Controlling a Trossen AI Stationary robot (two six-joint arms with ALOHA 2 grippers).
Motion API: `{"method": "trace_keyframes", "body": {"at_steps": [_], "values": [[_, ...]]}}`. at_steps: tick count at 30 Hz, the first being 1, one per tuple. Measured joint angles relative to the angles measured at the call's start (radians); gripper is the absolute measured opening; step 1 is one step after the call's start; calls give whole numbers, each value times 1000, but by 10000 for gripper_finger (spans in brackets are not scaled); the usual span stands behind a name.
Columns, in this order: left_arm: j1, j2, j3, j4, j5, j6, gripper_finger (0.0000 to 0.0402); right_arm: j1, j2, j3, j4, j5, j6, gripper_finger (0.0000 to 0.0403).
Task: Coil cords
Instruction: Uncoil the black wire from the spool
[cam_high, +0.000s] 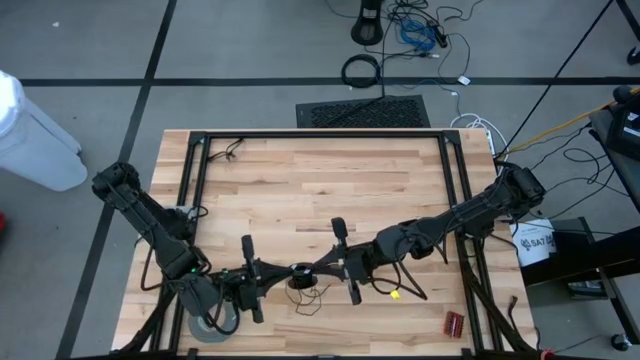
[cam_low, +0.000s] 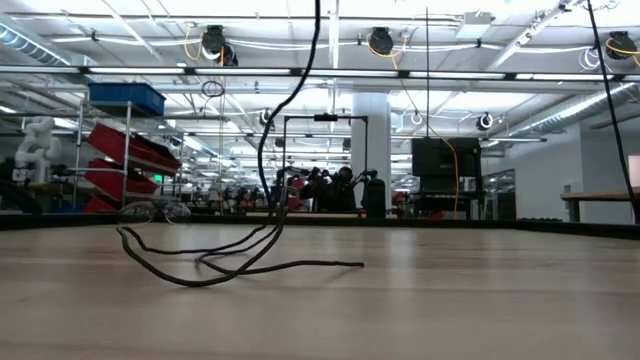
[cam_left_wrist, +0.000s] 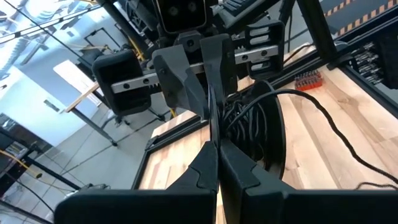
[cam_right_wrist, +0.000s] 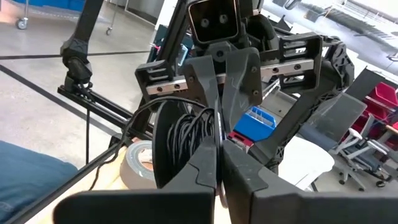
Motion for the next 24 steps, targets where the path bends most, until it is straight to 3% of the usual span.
{"method": "trace_keyframes", "body": {"at_steps": [8, 12, 18, 24], "values": [[-2, 0, 0, 8, -1, 102, 58, 0, -4, 0, -1, 20, 21, 1], [-4, 0, 0, 33, -42, 166, 94, 4, -27, 0, -19, 87, 50, 0], [-39, -4, 0, 172, -205, 288, 115, 2, -88, 0, -57, 131, 81, 0], [-84, -14, 0, 380, -239, 276, 116, 3, -153, 0, -144, 159, 148, 0]]}}
